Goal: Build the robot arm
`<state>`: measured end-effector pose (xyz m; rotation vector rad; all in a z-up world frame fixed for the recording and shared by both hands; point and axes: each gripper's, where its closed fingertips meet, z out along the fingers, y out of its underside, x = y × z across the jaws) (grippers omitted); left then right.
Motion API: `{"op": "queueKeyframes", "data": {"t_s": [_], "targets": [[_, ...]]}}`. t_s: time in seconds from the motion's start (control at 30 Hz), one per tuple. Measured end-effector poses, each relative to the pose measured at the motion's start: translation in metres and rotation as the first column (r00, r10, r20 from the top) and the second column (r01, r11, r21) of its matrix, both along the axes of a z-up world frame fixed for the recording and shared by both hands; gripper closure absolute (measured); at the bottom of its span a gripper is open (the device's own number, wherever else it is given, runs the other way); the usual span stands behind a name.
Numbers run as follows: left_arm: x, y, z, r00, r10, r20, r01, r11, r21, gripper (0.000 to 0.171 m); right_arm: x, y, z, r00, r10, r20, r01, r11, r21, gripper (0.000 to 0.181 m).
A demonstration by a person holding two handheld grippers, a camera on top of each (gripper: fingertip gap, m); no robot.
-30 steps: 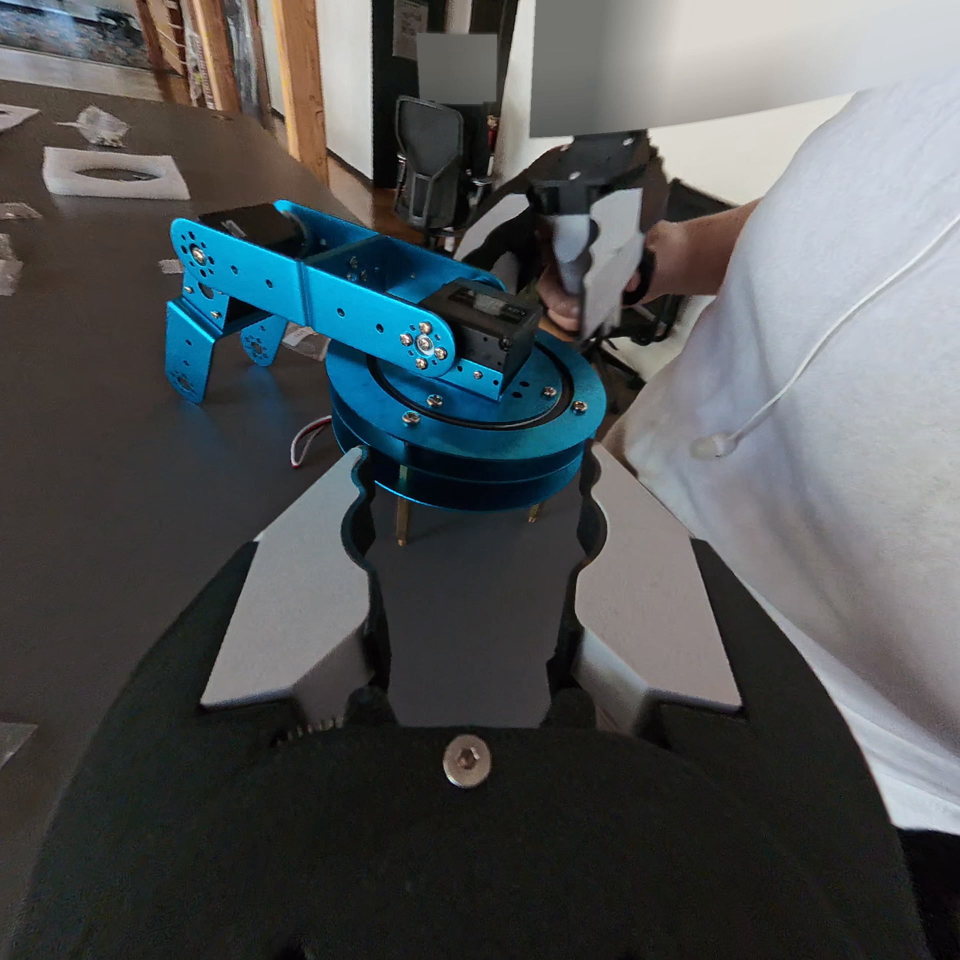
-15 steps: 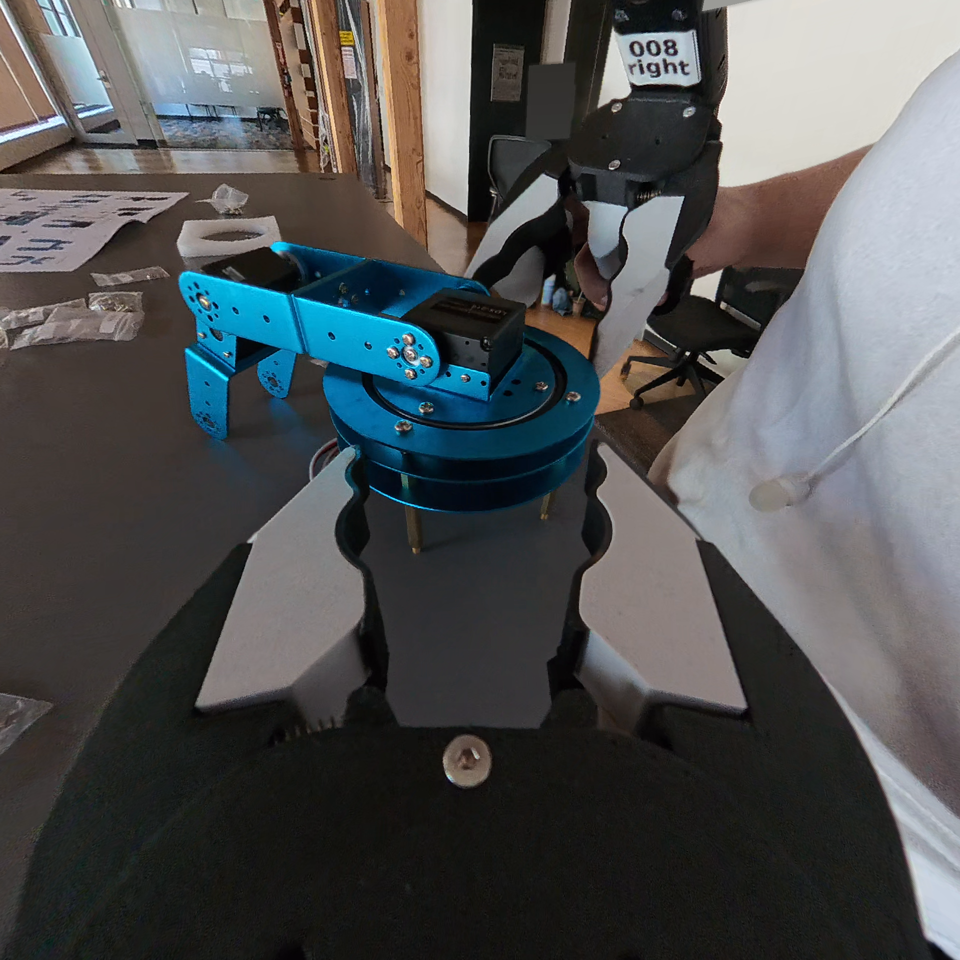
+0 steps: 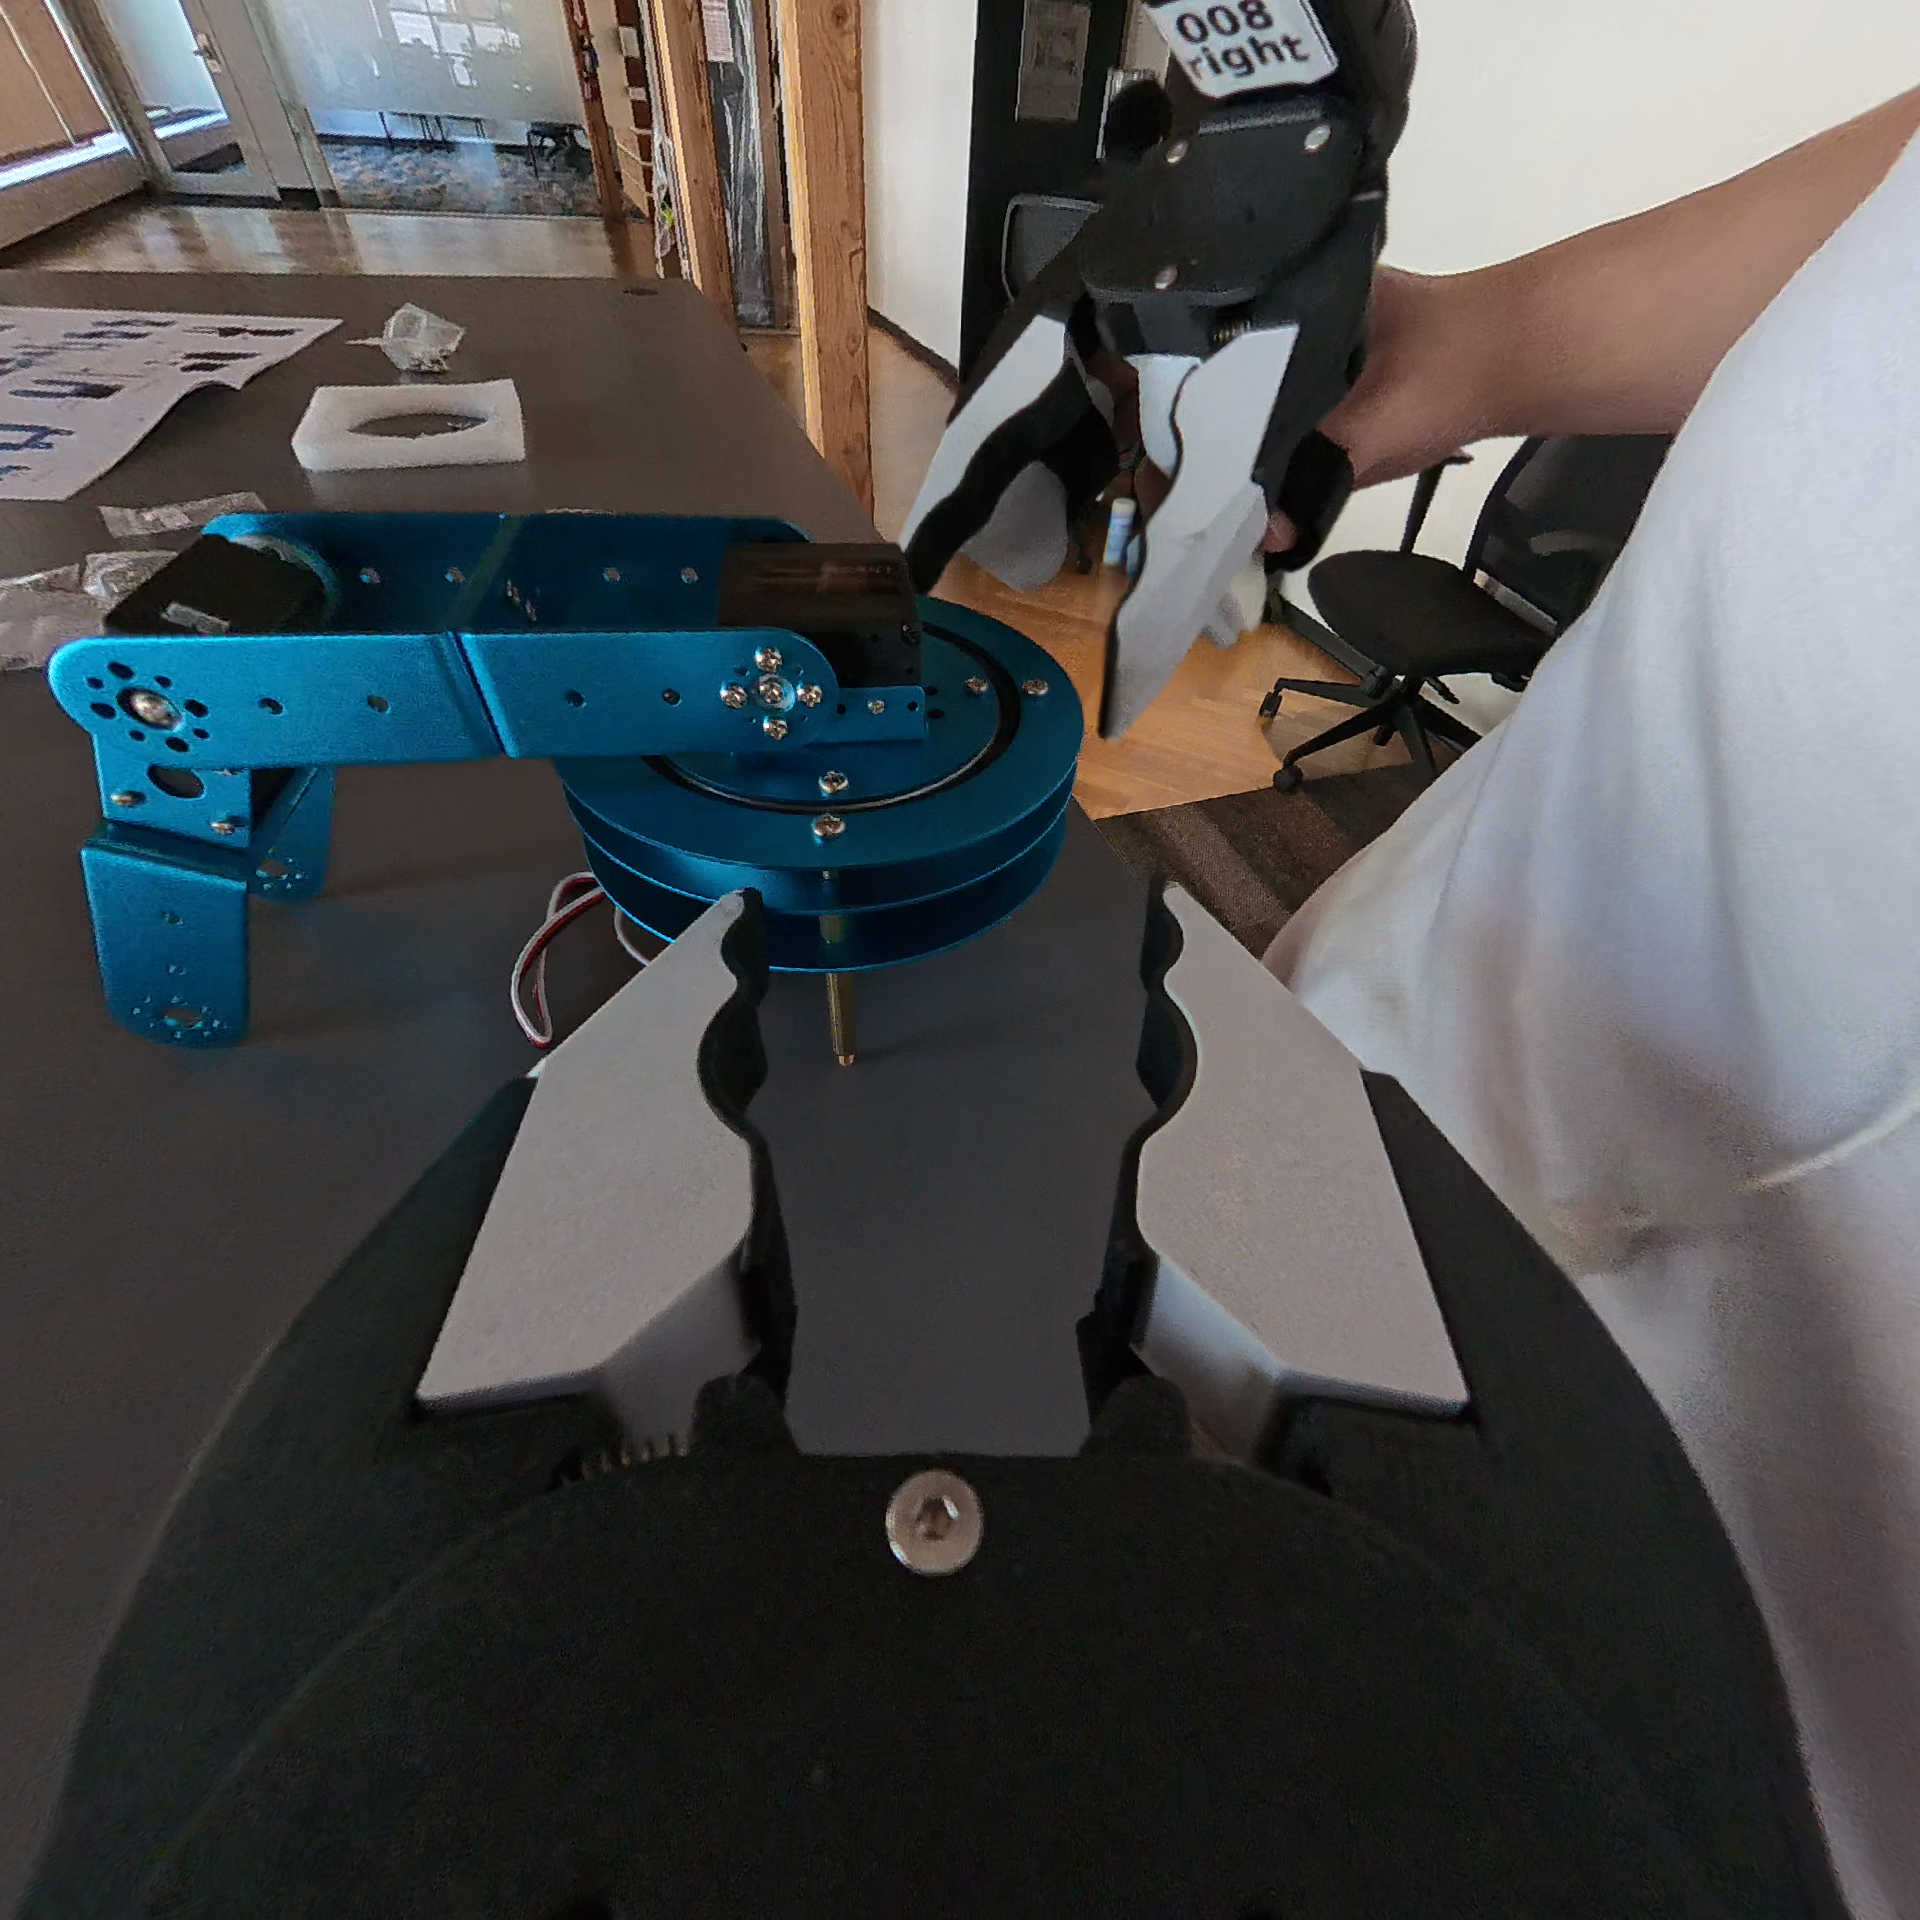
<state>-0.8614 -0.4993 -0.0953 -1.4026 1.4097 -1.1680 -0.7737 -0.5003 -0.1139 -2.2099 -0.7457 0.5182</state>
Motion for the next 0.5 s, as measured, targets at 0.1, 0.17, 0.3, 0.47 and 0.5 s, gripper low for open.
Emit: {"op": "queueKeyframes", "data": {"t_s": [0.1, 0.17, 0.3, 0.47, 0.5], "targets": [[0.008, -0.004, 0.000, 1.000, 0.004, -0.011, -0.004, 1.000, -0.008, 0.100, -0.005, 0.001, -0.006, 0.998, 0.000, 0.061, -0.001, 1.000, 0.013, 0.085], [0.014, -0.008, 0.000, 1.000, -0.002, -0.018, 0.002, 1.000, -0.004, 0.100, 0.001, 0.007, -0.008, 0.995, -0.027, 0.093, 0.025, 0.999, 0.026, 0.084], [0.026, -0.017, 0.000, 0.999, -0.032, -0.022, 0.032, 0.999, -0.014, 0.100, 0.018, 0.014, -0.004, 0.992, -0.020, 0.121, 0.016, 0.999, 0.039, 0.087], [0.049, -0.033, 0.004, 0.994, -0.109, 0.011, 0.110, 0.988, -0.110, 0.108, 0.043, 0.027, 0.000, 0.974, 0.051, 0.223, -0.071, 0.994, 0.083, 0.087], [0.053, -0.032, 0.005, 0.994, -0.106, 0.020, 0.108, 0.986, -0.126, 0.106, 0.049, 0.031, 0.001, 0.972, 0.048, 0.231, -0.071, 0.993, 0.092, 0.087]]}}
